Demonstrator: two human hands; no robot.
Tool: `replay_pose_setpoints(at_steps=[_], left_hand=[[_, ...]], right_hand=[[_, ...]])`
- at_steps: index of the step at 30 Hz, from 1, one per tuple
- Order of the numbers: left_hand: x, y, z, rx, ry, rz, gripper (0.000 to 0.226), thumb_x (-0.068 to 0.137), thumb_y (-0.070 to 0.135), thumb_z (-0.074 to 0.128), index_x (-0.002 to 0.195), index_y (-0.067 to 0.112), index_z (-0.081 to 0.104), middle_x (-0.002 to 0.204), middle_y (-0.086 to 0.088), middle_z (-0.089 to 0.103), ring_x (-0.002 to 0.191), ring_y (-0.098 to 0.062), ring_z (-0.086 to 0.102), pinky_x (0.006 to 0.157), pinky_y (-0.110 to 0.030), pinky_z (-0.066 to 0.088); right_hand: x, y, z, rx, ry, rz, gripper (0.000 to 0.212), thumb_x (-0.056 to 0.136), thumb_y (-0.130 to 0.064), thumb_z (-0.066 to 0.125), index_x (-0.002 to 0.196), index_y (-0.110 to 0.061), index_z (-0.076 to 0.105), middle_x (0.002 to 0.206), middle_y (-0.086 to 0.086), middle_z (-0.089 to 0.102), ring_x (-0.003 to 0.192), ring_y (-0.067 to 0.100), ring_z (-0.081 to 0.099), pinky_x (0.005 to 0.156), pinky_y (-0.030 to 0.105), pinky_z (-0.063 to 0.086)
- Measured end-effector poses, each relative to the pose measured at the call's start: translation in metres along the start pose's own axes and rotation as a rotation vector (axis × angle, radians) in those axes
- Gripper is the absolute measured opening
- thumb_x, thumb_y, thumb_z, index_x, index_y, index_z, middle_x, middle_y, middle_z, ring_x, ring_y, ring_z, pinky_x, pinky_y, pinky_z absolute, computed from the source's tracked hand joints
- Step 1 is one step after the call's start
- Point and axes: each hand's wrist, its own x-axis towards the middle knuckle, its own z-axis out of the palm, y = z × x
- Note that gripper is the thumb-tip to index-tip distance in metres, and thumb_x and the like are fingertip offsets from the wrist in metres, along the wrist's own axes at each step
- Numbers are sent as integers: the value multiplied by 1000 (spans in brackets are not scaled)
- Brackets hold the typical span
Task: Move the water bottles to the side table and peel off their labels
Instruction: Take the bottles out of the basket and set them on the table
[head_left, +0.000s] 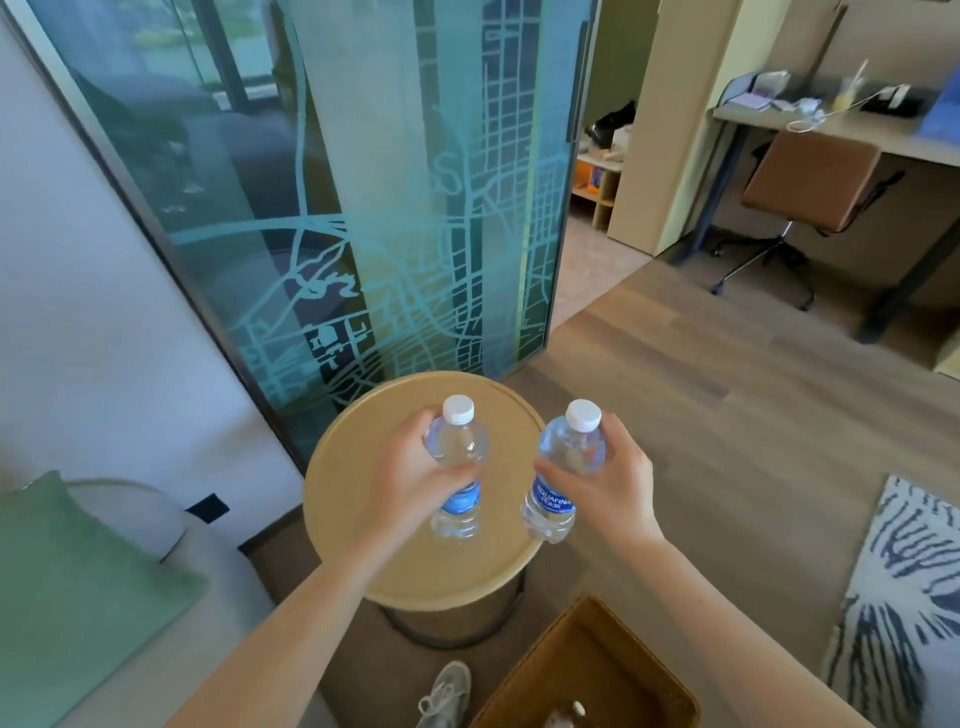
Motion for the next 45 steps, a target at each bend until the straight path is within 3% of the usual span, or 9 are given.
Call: replay_pose_setpoints(at_steps=[4, 7, 12, 17, 24, 30, 36, 40, 45], left_hand=[[114, -52, 0, 58, -45, 39, 42, 70, 23, 85, 105, 19, 63, 95, 4, 68, 87, -5, 62, 71, -7, 43], [183, -96, 21, 42, -108, 25, 49, 69, 13, 86, 109, 11, 59, 108, -6, 65, 98, -18, 63, 85, -23, 51], [247, -165, 78, 44, -148, 74, 59, 61, 15, 88, 111, 18, 58, 109, -1, 59, 97, -10, 56, 78, -5, 40], [267, -200, 119, 32, -173, 101, 57, 62, 12, 88, 111, 10, 59, 109, -1, 56, 94, 1, 48, 81, -1, 36], [273, -220, 139, 42, -174, 160, 62, 58, 5, 89, 113, 3, 60, 112, -4, 56, 97, 5, 47, 84, 2, 34], [272, -218, 139, 12, -210, 169, 65, 59, 9, 88, 110, 24, 51, 108, 20, 45, 98, 2, 50, 83, 1, 35], [264, -206, 130, 65, -264, 150, 72, 66, 11, 89, 126, 8, 50, 123, -2, 47, 104, 5, 42, 86, 3, 31], [241, -180, 112, 197, -142, 277, 67, 80, 18, 80, 134, 0, 47, 123, -11, 50, 116, -21, 46, 98, -19, 36], [182, -136, 103, 430, -64, 594, 34, 89, 25, 61, 112, 0, 62, 100, -14, 62, 89, -34, 55, 81, -43, 48]], right_hand=[[81, 30, 89, 47, 105, 85, 50, 67, -18, 87, 96, -46, 58, 93, -26, 65, 85, -3, 63, 70, 9, 49], [123, 62, 135, 56, 220, 148, 51, 68, -21, 86, 99, -49, 56, 94, -24, 64, 85, -2, 61, 71, 10, 47], [159, 128, 176, -15, 327, 219, 53, 69, -29, 85, 102, -56, 53, 97, -28, 63, 90, -5, 61, 71, 2, 44], [174, 173, 192, -112, 343, 274, 49, 69, -31, 82, 99, -54, 51, 98, -25, 61, 92, -2, 60, 68, 10, 44], [177, 203, 202, -192, 375, 261, 64, 68, -21, 85, 105, -58, 48, 108, -31, 57, 102, -8, 54, 80, 0, 37], [172, 213, 203, -214, 343, 221, 61, 67, -29, 84, 114, -43, 46, 111, -29, 48, 105, -10, 48, 81, 0, 36], [173, 205, 194, -203, 257, 213, 76, 65, -42, 83, 128, -41, 40, 123, -34, 40, 115, -21, 38, 85, -1, 34], [156, 190, 168, -169, 235, 124, 74, 77, -45, 76, 139, -33, 39, 129, -23, 43, 127, -8, 41, 98, 1, 30], [112, 161, 107, -351, 247, -38, 46, 93, -39, 61, 131, -15, 50, 123, -3, 56, 118, 18, 52, 100, 8, 31]])
